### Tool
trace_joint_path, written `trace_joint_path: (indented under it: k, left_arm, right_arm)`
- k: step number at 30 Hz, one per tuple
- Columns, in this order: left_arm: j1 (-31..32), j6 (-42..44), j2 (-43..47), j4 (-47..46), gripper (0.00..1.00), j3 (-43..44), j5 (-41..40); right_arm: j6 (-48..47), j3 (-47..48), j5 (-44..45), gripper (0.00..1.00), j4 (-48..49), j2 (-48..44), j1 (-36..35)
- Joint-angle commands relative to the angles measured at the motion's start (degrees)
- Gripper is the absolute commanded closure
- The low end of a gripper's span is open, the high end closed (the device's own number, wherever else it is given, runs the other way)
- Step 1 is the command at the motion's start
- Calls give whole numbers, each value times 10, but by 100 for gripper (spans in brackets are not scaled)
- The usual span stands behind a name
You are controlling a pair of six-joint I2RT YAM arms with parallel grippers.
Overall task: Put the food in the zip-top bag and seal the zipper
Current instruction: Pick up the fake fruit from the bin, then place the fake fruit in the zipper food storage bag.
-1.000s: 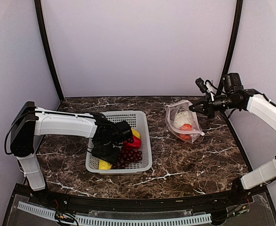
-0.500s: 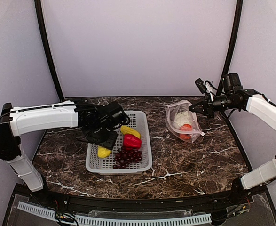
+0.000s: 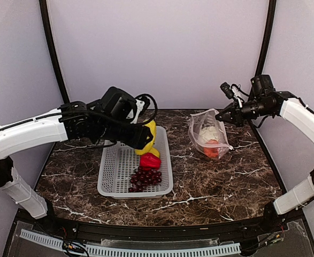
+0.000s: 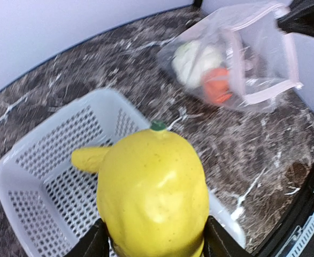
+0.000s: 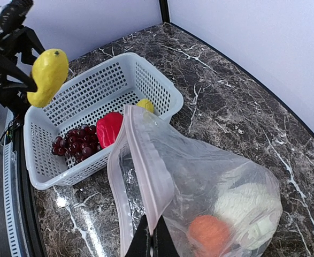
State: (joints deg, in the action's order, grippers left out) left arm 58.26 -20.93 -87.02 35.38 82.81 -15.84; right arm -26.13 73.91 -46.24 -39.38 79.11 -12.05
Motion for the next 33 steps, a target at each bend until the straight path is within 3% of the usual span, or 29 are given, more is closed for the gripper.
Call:
trace_joint_path:
  k: [1, 3, 7, 18, 27, 33]
  left_arm:
    - [51, 123, 41, -187, 60, -3, 45]
    - [69, 157, 41, -294, 60, -18, 64]
    - [84, 183, 21, -418, 60, -23, 108]
    - [103, 203, -91, -566, 60, 23, 180]
    - [113, 286, -188, -678, 60, 61, 88]
    - [113, 280, -276, -725, 63, 97, -50]
  right_arm:
    - [-6, 66, 21, 100, -78, 17, -12]
    - [-5, 95, 30, 100, -109, 27, -19]
    - [0, 134, 44, 100, -147, 33, -34]
    - [10, 158, 31, 100, -191, 17, -39]
    - [29, 207, -23, 100, -228, 32, -39]
    - [41, 207, -39, 100, -230, 23, -39]
